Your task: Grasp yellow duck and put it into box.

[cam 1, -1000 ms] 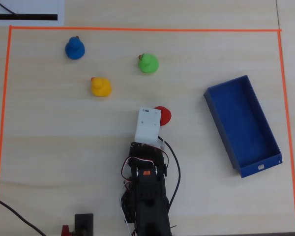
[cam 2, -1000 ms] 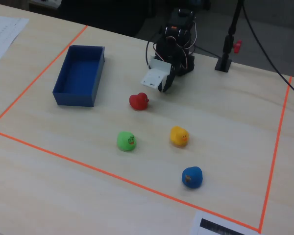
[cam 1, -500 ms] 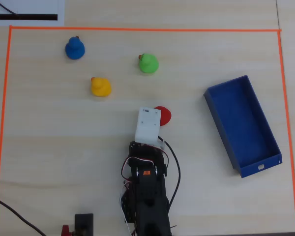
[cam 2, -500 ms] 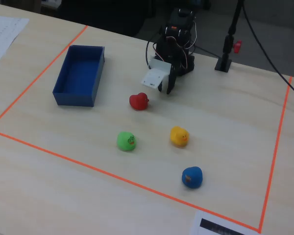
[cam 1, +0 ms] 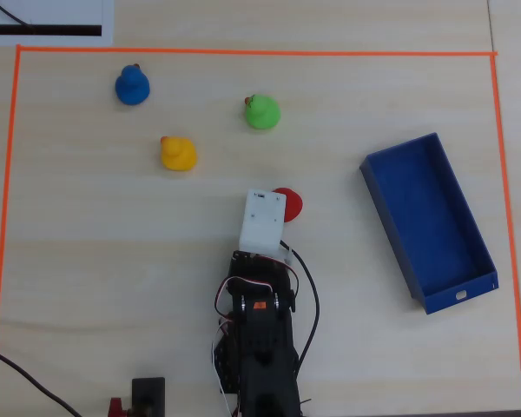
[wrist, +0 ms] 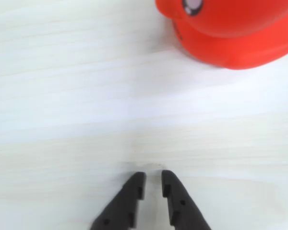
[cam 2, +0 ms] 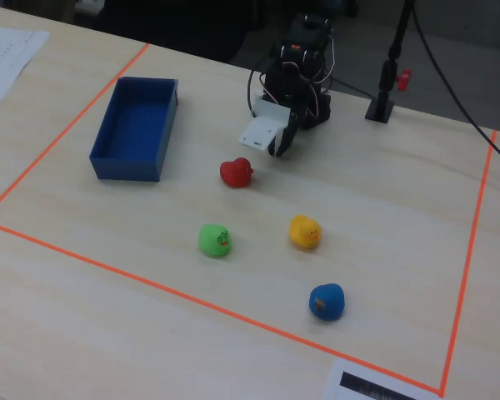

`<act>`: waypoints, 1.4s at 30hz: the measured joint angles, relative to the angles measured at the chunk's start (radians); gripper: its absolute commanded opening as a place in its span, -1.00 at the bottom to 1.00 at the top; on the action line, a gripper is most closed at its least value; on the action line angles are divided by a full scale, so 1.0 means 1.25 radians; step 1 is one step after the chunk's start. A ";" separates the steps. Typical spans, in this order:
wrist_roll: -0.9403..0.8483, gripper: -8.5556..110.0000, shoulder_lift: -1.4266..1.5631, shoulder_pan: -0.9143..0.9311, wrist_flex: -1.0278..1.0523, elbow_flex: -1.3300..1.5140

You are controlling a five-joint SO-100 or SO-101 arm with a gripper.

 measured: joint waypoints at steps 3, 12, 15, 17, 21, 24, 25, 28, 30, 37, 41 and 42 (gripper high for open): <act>-0.022 -0.19 -0.022 0.022 0.034 -0.069; -0.022 -0.10 -0.287 0.060 0.056 -0.454; 0.023 -0.11 -0.410 0.067 0.007 -0.569; 0.066 -0.12 -0.491 0.053 -0.020 -0.623; 0.150 -0.13 -0.617 0.001 -0.074 -0.675; 0.200 -0.12 -0.703 -0.039 -0.124 -0.676; 0.217 -0.12 -0.729 -0.055 -0.142 -0.677; 0.269 -0.12 -0.817 -0.097 -0.191 -0.695; 0.298 -0.12 -0.871 -0.115 -0.223 -0.713; 0.374 -0.13 -1.010 -0.177 -0.328 -0.723; 0.398 -0.13 -1.058 -0.200 -0.382 -0.723; 0.403 -0.13 -1.068 -0.202 -0.394 -0.723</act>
